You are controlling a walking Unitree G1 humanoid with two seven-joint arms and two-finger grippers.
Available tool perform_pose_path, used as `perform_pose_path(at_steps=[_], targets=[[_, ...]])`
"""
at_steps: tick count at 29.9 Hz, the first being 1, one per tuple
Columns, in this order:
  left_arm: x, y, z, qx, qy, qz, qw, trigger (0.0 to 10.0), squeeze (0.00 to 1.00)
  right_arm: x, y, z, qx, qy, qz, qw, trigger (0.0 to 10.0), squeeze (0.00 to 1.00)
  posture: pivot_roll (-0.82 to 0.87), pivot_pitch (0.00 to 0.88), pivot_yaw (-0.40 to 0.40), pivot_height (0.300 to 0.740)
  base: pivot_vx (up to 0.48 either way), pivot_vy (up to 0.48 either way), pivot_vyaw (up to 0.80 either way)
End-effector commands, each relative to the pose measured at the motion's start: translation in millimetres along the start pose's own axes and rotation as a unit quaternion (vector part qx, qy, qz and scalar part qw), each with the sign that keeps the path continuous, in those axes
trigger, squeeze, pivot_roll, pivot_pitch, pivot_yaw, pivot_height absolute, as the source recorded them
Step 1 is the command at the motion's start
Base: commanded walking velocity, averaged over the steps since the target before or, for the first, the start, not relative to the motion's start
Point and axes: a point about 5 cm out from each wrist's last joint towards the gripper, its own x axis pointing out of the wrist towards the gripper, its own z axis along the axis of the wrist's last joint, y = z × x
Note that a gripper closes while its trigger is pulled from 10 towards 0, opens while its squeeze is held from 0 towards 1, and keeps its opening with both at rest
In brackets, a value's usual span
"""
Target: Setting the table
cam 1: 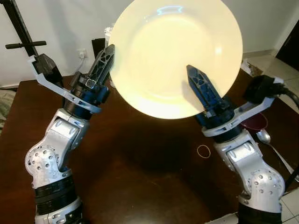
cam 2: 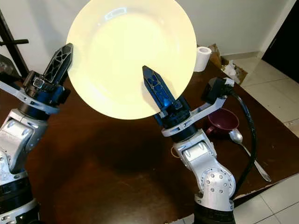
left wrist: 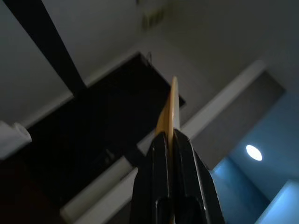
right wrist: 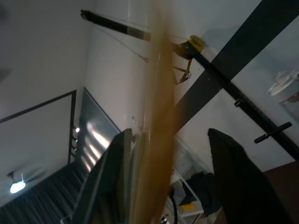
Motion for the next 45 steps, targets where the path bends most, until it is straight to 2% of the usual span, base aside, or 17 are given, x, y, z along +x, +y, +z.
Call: perform_pose_path(at_steps=[1,10,12,13,15,18,19,20,21,29,33,34,35,36,39,40,45], targets=[[0.0,-4.6,-4,0.002,0.010,-0.011,1.000,10.0,0.00,-3.2,-1.9,-1,-0.001,-0.002,-0.006,1.000,0.0,0.00,-0.03,0.118,0.072,0.740,0.000,0.000,0.00],[-2.9,-1.7,-13,0.042,0.049,0.007,0.998,10.0,0.00,-3.1,-3.6,2,-0.009,-0.018,-0.010,1.000,0.0,0.00,-0.03,0.116,0.073,0.740,0.000,0.000,0.00],[-4.7,1.8,-21,0.083,0.089,0.022,0.992,10.0,0.00,-3.4,-5.0,3,-0.014,-0.025,-0.017,0.999,0.0,0.00,-0.03,0.115,0.073,0.740,0.000,0.000,0.00],[-4.7,1.8,-21,0.083,0.089,0.022,0.992,10.0,0.00,-3.4,-5.0,3,-0.014,-0.025,-0.017,0.999,0.0,0.00,-0.03,0.115,0.073,0.740,0.000,0.000,0.00],[-6.6,7.1,-33,0.133,0.131,0.042,0.982,10.0,0.00,-3.8,-6.3,4,-0.018,-0.031,-0.021,0.999,0.0,0.00,-0.03,0.115,0.072,0.740,0.000,0.000,0.00],[-6.6,9.2,-39,0.148,0.144,0.047,0.977,10.0,0.00,-4.4,-6.4,5,-0.019,-0.034,-0.021,0.999,0.0,0.00,-0.03,0.115,0.072,0.740,0.000,0.000,0.00],[-6.0,9.6,-40,0.150,0.146,0.047,0.977,10.0,0.16,-4.7,-6.5,5,-0.019,-0.034,-0.020,0.999,0.0,0.00,-0.03,0.114,0.073,0.740,0.000,0.000,0.00],[-5.7,9.8,-41,0.152,0.147,0.047,0.976,10.0,0.16,-4.9,-6.5,5,-0.020,-0.035,-0.020,0.999,0.0,0.00,-0.03,0.114,0.073,0.740,0.000,0.000,0.00],[-5.0,11.0,-42,0.153,0.147,0.050,0.976,10.0,1.00,-5.1,-6.5,5,-0.020,-0.035,-0.020,0.999,0.0,0.00,-0.03,0.113,0.074,0.740,0.000,0.000,0.00],[-4.8,12.5,-42,0.156,0.142,0.045,0.977,10.0,1.00,-6.6,-6.7,4,-0.024,-0.037,-0.021,0.999,0.0,0.00,-0.03,0.112,0.076,0.740,0.000,0.000,0.00],[-11.0,6.9,-28,0.166,0.131,0.032,0.977,10.0,1.00,-11.9,-9.7,7,-0.042,-0.038,-0.038,0.998,0.0,0.00,-0.03,0.116,0.080,0.740,0.000,0.000,0.00],[-15.8,1.8,-22,0.163,0.132,0.019,0.978,10.0,0.00,-15.4,-13.0,9,-0.055,-0.035,-0.054,0.996,0.0,0.00,-0.03,0.117,0.081,0.740,0.000,0.000,0.00],[-19.7,-2.0,-18,0.161,0.136,0.009,0.977,10.0,0.00,-18.2,-15.4,10,-0.065,-0.033,-0.065,0.995,0.0,0.00,-0.03,0.117,0.080,0.740,0.000,0.000,0.00],[-25.4,-4.7,-16,0.168,0.151,0.006,0.974,10.0,0.00,-21.2,-17.7,12,-0.075,-0.031,-0.077,0.994,4.5,0.00,-0.02,0.118,0.082,0.740,0.000,0.000,0.00],[-25.4,-4.7,-16,0.168,0.151,0.006,0.974,10.0,0.00,-21.2,-17.7,12,-0.075,-0.031,-0.077,0.994,4.5,0.00,-0.02,0.118,0.082,0.740,0.000,0.000,0.00],[-31.1,-6.5,-16,0.173,0.165,0.005,0.971,10.0,0.00,-23.7,-19.4,13,-0.083,-0.029,-0.088,0.992,10.0,0.00,-0.02,0.120,0.083,0.740,0.000,0.000,0.00],[-51.8,-5.7,-14,0.185,0.199,0.034,0.962,10.0,0.00,-32.9,-23.8,20,-0.110,-0.035,-0.122,0.986,10.0,0.00,-0.01,0.122,0.088,0.740,0.000,0.000,0.00]])
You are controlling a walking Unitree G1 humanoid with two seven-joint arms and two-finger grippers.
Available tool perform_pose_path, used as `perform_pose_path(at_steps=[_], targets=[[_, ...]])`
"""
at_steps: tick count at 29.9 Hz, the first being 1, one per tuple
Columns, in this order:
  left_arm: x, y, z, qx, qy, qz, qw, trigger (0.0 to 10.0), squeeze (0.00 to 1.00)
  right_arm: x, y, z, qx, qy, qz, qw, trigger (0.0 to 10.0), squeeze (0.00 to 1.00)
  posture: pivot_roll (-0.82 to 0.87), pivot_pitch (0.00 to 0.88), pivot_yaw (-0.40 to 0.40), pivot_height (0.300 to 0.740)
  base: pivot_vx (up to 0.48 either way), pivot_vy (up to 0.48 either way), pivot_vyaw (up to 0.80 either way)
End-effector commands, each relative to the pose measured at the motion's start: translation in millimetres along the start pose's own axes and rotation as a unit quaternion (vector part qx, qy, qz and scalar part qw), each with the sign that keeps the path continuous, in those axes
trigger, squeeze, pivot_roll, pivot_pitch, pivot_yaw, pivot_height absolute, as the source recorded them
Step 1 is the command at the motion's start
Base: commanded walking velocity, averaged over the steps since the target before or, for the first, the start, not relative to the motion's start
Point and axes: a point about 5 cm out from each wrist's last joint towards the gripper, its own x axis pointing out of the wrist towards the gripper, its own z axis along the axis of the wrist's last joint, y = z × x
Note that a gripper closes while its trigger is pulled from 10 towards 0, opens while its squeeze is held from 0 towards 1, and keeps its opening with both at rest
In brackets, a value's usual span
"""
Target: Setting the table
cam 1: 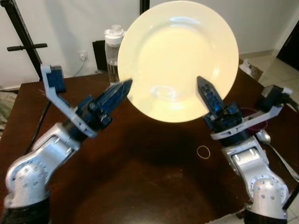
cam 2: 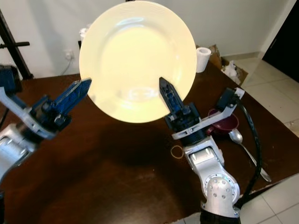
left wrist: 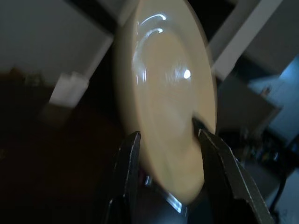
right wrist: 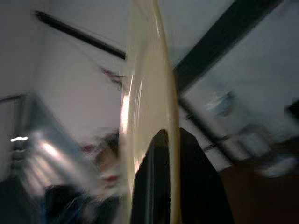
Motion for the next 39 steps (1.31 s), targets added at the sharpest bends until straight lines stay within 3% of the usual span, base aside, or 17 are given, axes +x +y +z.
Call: perform_pose_path(at_steps=[1,6,7,8,9,10,12,14,16,17,18,20,21,27,30,35,39], targets=[[-8.5,-2.2,-7,0.034,0.039,0.014,0.999,10.0,0.00,-7.7,-5.9,6,-0.034,-0.012,-0.037,0.999,10.0,0.00,-0.01,0.119,0.088,0.740,0.000,0.000,0.00],[-8.5,-2.2,-7,0.034,0.039,0.014,0.999,10.0,0.00,-7.7,-5.9,6,-0.034,-0.012,-0.037,0.999,10.0,0.00,-0.01,0.119,0.088,0.740,0.000,0.000,0.00],[-12.6,5.2,-20,0.086,0.095,0.055,0.990,10.0,0.00,-11.5,-10.2,8,-0.065,-0.009,-0.063,0.996,10.0,0.00,-0.01,0.112,0.086,0.740,0.000,0.000,0.00],[-10.7,21.2,-46,0.178,0.176,0.124,0.960,10.0,0.00,-19.3,-18.2,-3,-0.153,0.028,-0.121,0.980,10.0,0.00,0.00,0.099,0.084,0.740,0.000,0.000,0.00],[-10.7,21.2,-46,0.178,0.176,0.124,0.960,10.0,0.00,-19.3,-18.2,-3,-0.153,0.028,-0.121,0.980,10.0,0.00,0.00,0.099,0.084,0.740,0.000,0.000,0.00],[-10.8,33.1,-66,0.235,0.230,0.171,0.929,10.0,0.00,-28.5,-24.2,-13,-0.210,0.050,-0.167,0.962,10.0,0.00,-0.02,0.087,0.092,0.740,0.000,0.000,0.00],[-10.8,33.1,-66,0.235,0.230,0.171,0.929,10.0,0.00,-28.5,-24.2,-13,-0.210,0.050,-0.167,0.962,10.0,0.00,-0.02,0.087,0.092,0.740,0.000,0.000,0.00],[-11.6,44.4,-81,0.305,0.269,0.223,0.886,10.0,0.00,-44.3,-29.7,-27,-0.296,0.090,-0.208,0.928,10.0,0.00,-0.03,0.074,0.100,0.740,0.000,0.000,0.00],[-11.6,44.4,-81,0.305,0.269,0.223,0.886,10.0,0.00,-44.3,-29.7,-27,-0.296,0.090,-0.208,0.928,10.0,0.00,-0.03,0.074,0.100,0.740,0.000,0.000,0.00],[-12.2,45.8,-80,0.319,0.268,0.237,0.878,10.0,0.00,-49.0,-31.1,-29,-0.309,0.097,-0.216,0.921,10.0,0.00,-0.03,0.074,0.100,0.740,0.000,0.000,0.00],[-13.8,45.3,-79,0.364,0.254,0.237,0.864,10.0,0.00,-54.2,-33.3,-31,-0.321,0.101,-0.230,0.913,10.0,0.00,-0.03,0.064,0.105,0.740,0.000,0.000,0.00],[-13.8,45.3,-79,0.364,0.254,0.237,0.864,10.0,0.00,-54.2,-33.3,-31,-0.321,0.101,-0.230,0.913,10.0,0.00,-0.03,0.064,0.105,0.740,0.000,0.000,0.00],[-15.0,45.0,-81,0.401,0.247,0.227,0.852,10.0,0.00,-58.3,-35.1,-32,-0.333,0.102,-0.241,0.906,10.0,0.00,-0.03,0.062,0.105,0.740,0.000,0.000,0.00],[-16.4,45.2,-87,0.384,0.252,0.217,0.861,10.0,0.00,-61.7,-37.2,-33,-0.339,0.101,-0.253,0.900,10.0,0.00,-0.04,0.059,0.107,0.740,0.000,0.000,0.00],[-18.3,48.4,-106,0.288,0.232,0.244,0.896,10.0,0.00,-67.4,-40.2,-35,-0.351,0.090,-0.279,0.889,10.0,0.00,-0.05,0.053,0.105,0.740,0.000,0.000,0.00],[-18.0,50.4,-117,0.275,0.220,0.263,0.898,10.0,0.00,-67.6,-38.5,-38,-0.364,0.078,-0.288,0.882,10.0,0.00,-0.05,0.050,0.101,0.740,0.000,0.000,0.00],[-17.9,51.3,-121,0.217,0.201,0.270,0.916,10.0,0.00,-61.5,-36.6,-39,-0.390,0.075,-0.278,0.875,10.0,0.00,-0.06,0.050,0.103,0.740,0.000,0.000,0.00]])
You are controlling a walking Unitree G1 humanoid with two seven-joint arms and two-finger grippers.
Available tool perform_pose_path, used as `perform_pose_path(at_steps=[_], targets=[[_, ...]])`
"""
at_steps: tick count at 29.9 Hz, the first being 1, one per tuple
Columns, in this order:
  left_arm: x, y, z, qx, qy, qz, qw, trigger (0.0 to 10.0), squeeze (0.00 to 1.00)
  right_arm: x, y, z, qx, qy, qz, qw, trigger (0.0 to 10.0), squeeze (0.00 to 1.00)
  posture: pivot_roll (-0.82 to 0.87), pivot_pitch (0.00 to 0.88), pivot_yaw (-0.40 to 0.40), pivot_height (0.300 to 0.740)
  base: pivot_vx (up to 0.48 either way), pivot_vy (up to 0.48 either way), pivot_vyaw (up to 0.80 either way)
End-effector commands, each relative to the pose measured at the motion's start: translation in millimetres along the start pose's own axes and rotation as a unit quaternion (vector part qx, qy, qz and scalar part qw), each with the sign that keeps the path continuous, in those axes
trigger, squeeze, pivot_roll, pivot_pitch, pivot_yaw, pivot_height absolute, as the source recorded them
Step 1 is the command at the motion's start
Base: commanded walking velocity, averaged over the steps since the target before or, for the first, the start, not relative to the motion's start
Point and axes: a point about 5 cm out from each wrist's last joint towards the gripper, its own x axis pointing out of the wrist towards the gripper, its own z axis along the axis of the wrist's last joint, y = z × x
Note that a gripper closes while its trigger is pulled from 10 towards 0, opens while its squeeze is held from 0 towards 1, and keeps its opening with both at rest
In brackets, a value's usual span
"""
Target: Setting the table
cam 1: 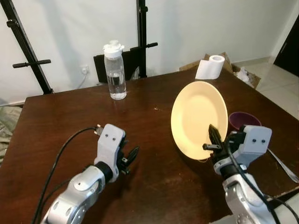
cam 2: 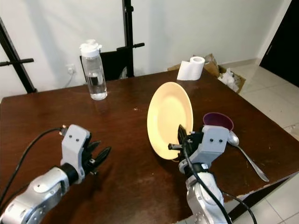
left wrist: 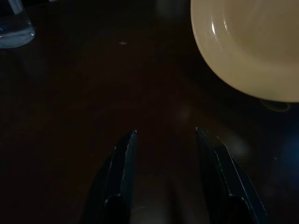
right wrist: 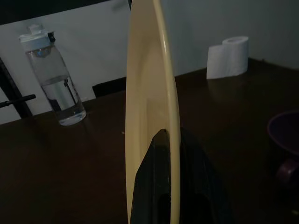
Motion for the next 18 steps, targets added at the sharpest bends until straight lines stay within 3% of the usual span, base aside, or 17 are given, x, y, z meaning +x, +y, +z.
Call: perform_pose_path(at_steps=[1,7,10,14,18], targets=[[-1.9,4.7,-5,-0.029,0.005,0.007,1.000,10.0,0.00,0.6,2.9,0,-0.010,-0.006,0.002,1.000,10.0,0.00,-0.06,0.050,0.103,0.740,0.000,0.000,0.00],[0.8,11.1,6,0.007,-0.038,0.043,0.998,10.0,0.00,5.5,7.7,1,-0.023,-0.014,0.016,1.000,10.0,0.00,-0.06,0.048,0.091,0.740,0.000,0.000,0.00],[4.8,21.8,41,0.066,-0.126,0.088,0.986,10.0,0.00,8.9,10.0,3,-0.033,-0.021,0.024,0.999,10.0,0.00,-0.05,0.044,0.084,0.740,0.000,0.000,0.00],[5.9,26.4,64,0.081,-0.171,0.083,0.978,10.0,0.00,12.3,10.9,4,-0.035,-0.028,0.025,0.999,10.0,0.00,-0.05,0.040,0.083,0.740,0.000,0.000,0.00],[5.9,27.2,70,0.076,-0.181,0.072,0.978,10.0,0.00,13.7,11.1,5,-0.037,-0.030,0.026,0.999,10.0,0.00,-0.05,0.039,0.083,0.740,0.000,0.000,0.00]])
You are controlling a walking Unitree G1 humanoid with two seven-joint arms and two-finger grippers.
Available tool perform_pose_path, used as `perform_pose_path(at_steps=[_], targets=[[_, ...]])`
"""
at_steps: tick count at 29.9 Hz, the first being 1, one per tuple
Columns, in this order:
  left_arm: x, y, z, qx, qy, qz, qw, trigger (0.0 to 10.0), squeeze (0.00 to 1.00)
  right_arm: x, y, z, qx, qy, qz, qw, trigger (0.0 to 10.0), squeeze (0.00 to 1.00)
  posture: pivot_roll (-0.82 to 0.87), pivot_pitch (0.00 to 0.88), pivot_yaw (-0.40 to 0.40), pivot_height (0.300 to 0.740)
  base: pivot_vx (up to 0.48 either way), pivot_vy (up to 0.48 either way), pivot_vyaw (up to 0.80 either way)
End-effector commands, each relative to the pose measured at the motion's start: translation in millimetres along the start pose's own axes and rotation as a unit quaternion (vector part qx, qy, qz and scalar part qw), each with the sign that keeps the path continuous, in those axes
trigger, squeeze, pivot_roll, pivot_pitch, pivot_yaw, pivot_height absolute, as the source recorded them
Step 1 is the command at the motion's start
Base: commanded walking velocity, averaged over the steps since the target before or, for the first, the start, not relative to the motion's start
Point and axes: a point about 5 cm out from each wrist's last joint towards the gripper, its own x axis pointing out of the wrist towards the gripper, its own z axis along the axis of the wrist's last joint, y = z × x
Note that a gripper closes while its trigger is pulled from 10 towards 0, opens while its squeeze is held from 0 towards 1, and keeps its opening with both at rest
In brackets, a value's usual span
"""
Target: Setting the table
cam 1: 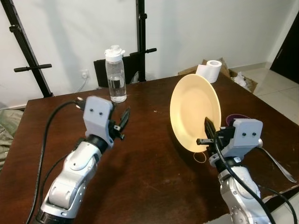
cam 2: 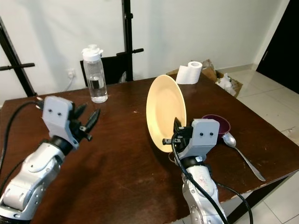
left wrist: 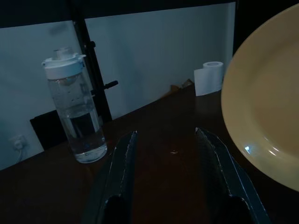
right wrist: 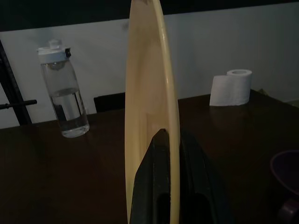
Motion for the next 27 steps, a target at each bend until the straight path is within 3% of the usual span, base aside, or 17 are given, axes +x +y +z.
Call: perform_pose_path(at_steps=[1,18,19,20,21,24,25,27], targets=[[-0.9,3.2,-0.9,0.000,0.005,0.000,1.000,10.0,0.00,0.0,1.7,-1.1,0.002,-0.002,0.002,1.000,10.0,0.00,-0.05,0.039,0.083,0.740,0.000,0.000,0.00],[3.6,3.4,-4.8,-0.012,0.000,0.020,1.000,10.0,0.00,0.4,1.7,-3.0,0.001,-0.001,0.005,1.000,10.0,0.00,-0.06,0.038,0.080,0.740,0.000,0.000,0.00],[3.6,4.1,-4.9,-0.015,-0.001,0.021,1.000,9.2,0.00,0.5,2.0,-3.4,0.002,-0.001,0.004,1.000,10.0,0.00,-0.06,0.038,0.080,0.740,0.000,0.000,0.00],[3.6,4.1,-4.9,-0.015,-0.001,0.021,1.000,9.2,0.00,0.5,2.0,-3.4,0.002,-0.001,0.004,1.000,10.0,0.00,-0.06,0.038,0.080,0.740,0.000,0.000,0.00],[3.6,5.0,-4.8,-0.017,-0.001,0.022,1.000,0.0,0.00,0.8,2.2,-3.8,0.003,-0.001,0.004,1.000,10.0,0.00,-0.06,0.038,0.080,0.740,0.000,0.000,0.00],[3.8,6.8,-4.9,-0.018,0.000,0.027,0.999,0.0,0.00,1.2,2.3,-4.2,0.003,-0.001,0.004,1.000,10.0,0.00,-0.05,0.039,0.078,0.740,0.000,0.000,0.00],[4.2,8.1,-5.2,-0.017,0.001,0.032,0.999,10.0,0.00,1.4,2.2,-4.2,0.003,-0.001,0.005,1.000,10.0,0.00,-0.05,0.039,0.078,0.740,0.000,0.000,0.00],[4.6,9.0,-5.3,-0.016,0.001,0.036,0.999,10.0,0.00,1.6,2.0,-4.2,0.003,-0.001,0.005,1.000,10.0,0.00,-0.05,0.038,0.078,0.740,0.000,0.000,0.00]])
